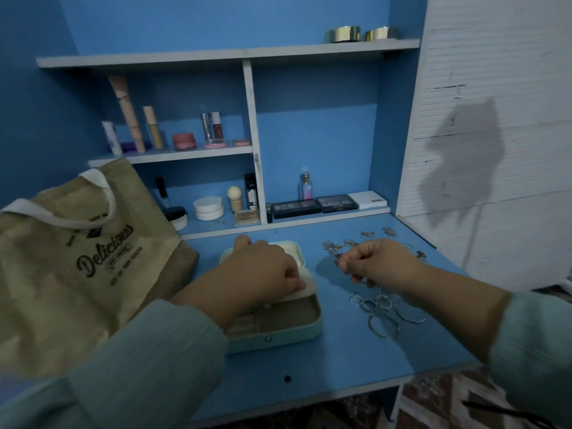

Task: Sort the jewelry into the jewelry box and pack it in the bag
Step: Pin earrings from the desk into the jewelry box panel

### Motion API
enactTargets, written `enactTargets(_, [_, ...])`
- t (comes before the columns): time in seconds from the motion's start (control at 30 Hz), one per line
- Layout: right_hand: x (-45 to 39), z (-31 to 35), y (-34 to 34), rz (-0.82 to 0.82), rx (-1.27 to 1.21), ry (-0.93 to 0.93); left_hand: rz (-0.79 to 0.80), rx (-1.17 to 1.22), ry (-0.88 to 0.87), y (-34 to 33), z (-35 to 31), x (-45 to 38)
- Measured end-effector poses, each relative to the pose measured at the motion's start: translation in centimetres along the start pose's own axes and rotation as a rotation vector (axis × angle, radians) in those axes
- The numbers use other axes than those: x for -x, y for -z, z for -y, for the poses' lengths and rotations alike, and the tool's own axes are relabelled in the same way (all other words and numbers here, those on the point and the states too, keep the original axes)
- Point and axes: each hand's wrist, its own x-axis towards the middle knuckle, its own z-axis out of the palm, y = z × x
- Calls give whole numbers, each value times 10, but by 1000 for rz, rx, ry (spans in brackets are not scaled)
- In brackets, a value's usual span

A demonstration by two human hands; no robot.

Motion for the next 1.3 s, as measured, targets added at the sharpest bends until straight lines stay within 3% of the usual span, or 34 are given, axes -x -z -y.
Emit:
enactTargets(0.27, [-26,-30,59,-116,490,9,136,-59,-84,22,-34,-72])
enactTargets(0.37, [-39,-50,75,-77,625,19,190,111,-95,19,-45,-110])
enactTargets(0.5, [-55,-75,87,-44,706,87,136,284,-90,4,-54,-157])
enactTargets(0.8, [-84,-101,114,-56,668,195,-48,158,-80,-27,-76,-215])
enactTargets(0.97, [-88,-105,123,56,662,215,-175,213,-100,-44,-70,-228])
enactTargets(1.3, [-97,-108,125,101,635,237,-212,182,-162,-38,-67,-232])
